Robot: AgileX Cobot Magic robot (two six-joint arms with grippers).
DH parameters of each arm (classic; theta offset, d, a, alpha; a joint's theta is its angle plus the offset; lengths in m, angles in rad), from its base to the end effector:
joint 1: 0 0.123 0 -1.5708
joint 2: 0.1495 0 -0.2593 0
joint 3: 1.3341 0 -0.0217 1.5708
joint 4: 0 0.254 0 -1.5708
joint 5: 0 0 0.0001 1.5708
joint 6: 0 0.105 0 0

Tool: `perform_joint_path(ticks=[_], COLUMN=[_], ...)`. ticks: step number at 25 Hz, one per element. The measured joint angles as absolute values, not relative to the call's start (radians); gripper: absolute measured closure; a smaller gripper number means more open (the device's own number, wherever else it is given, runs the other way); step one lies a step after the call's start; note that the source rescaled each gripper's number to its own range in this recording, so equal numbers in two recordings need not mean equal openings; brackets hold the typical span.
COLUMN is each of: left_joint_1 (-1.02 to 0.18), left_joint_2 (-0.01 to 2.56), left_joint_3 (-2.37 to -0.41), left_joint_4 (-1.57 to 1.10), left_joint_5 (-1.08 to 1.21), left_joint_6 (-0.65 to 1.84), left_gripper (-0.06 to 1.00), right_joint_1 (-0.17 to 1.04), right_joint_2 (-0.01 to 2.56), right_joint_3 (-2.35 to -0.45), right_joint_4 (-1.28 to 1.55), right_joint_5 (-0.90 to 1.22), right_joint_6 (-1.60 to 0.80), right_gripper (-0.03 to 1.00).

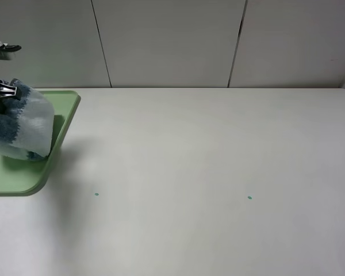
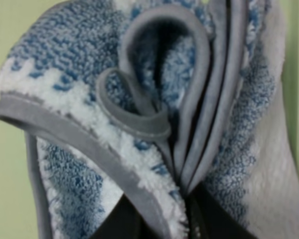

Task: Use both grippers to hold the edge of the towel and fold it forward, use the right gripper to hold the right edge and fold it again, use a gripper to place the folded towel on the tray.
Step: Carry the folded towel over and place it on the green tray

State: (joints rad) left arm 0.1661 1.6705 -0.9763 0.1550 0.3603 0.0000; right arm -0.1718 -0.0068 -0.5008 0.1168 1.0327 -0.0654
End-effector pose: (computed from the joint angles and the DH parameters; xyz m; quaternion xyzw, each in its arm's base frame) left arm 0.3390 0.0626 0.1611 -0.0181 0.9537 0.0720 0.2913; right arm 0.0375 0.0042 0.2761 0.0431 0.8413 -0.0055 0.5389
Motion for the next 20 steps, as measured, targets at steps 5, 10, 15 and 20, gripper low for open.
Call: perform_joint_path(ticks=[5,10,15,20], left_joint_1=[0.182,0.219,0.256,0.279], left_joint_2=[1.671,1.671,1.671,1.671], left_joint_3=[-0.934,-0.914,-0.914,-0.914], left_joint_4=[0.155,0.155,0.157,0.162], left_joint_5=[0.330,0.334,0.349,0.355], left_joint_6=[-0.032,-0.038,-0.038,-0.038], left_gripper=[0.83,0.82,0.66,0.17], right_joint_1=[-0.172,-0.172,-0.172,-0.172], right_joint_2=[-0.007,-0.007,-0.007,-0.007], right_joint_3=[-0.501,-0.501,-0.501,-0.501], right_joint_4=[0.117,0.117,0.117,0.117], right_joint_5=[1.033,1.033,1.033,1.033], right_joint_6=[-0.065,-0.065,-0.065,-0.065], right_gripper=[-0.03,-0.03,-0.03,-0.03])
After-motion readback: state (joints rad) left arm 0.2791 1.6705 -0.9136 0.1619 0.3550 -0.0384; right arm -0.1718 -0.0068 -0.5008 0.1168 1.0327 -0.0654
